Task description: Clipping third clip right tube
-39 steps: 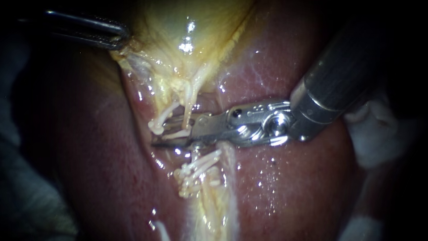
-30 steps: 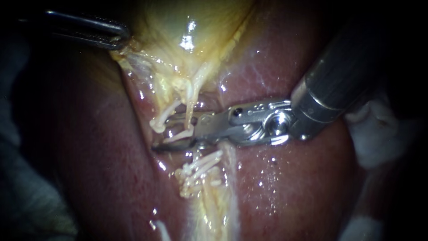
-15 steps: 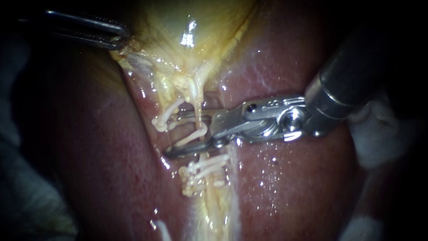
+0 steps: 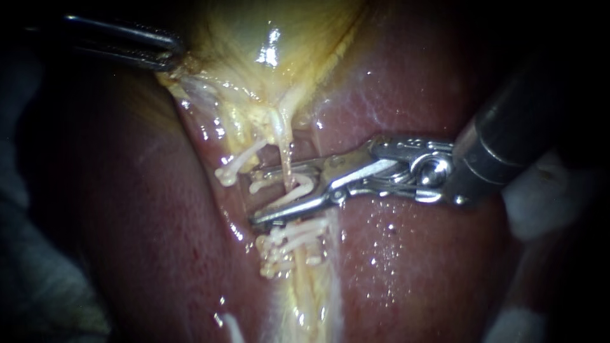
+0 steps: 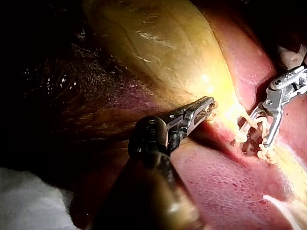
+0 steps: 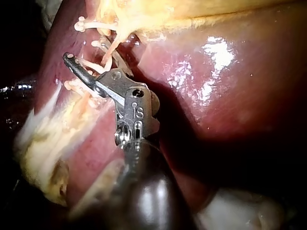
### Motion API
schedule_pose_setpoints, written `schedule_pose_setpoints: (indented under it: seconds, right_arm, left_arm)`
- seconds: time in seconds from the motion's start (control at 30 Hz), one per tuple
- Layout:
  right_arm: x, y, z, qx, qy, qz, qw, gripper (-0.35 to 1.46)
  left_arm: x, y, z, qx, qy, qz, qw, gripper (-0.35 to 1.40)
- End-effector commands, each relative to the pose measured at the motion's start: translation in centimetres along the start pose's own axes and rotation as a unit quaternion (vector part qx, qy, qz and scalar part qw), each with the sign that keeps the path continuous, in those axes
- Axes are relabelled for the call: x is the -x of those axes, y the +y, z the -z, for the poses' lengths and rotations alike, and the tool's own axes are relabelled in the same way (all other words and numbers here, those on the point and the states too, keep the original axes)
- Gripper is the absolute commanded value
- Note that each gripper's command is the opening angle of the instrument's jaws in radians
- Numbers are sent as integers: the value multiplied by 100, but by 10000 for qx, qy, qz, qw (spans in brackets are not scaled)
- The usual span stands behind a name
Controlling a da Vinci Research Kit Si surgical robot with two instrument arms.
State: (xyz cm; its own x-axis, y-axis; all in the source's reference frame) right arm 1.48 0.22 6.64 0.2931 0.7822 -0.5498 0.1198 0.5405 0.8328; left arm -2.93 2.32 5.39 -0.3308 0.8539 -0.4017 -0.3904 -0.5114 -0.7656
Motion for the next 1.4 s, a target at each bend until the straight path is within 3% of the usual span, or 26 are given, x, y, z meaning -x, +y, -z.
schedule_pose_setpoints:
  seconds: [0.03,0.47,0.8,1.03,1.3,1.4]
  right_arm:
    - [-1,0,0,-45,70,-59,9999,48]
    - [-26,-13,9,-577,605,-421,9956,46]
    - [-36,-20,14,-864,712,-627,9917,44]
    - [-40,-20,14,-825,757,-701,9912,41]
    - [-42,-19,13,-761,793,-1008,9888,23]
    - [-42,-19,14,-738,806,-1069,9882,9]
  left_arm:
    - [0,0,0,-1,0,0,10000,-35]
    - [0,0,-1,-1,0,-1,10000,-35]
    - [0,0,0,-1,0,-2,10000,-35]
    - [0,-1,0,-1,0,-2,10000,-35]
    - [0,-1,0,-1,0,-2,10000,-35]
    - [0,-1,0,-1,0,-2,10000,-35]
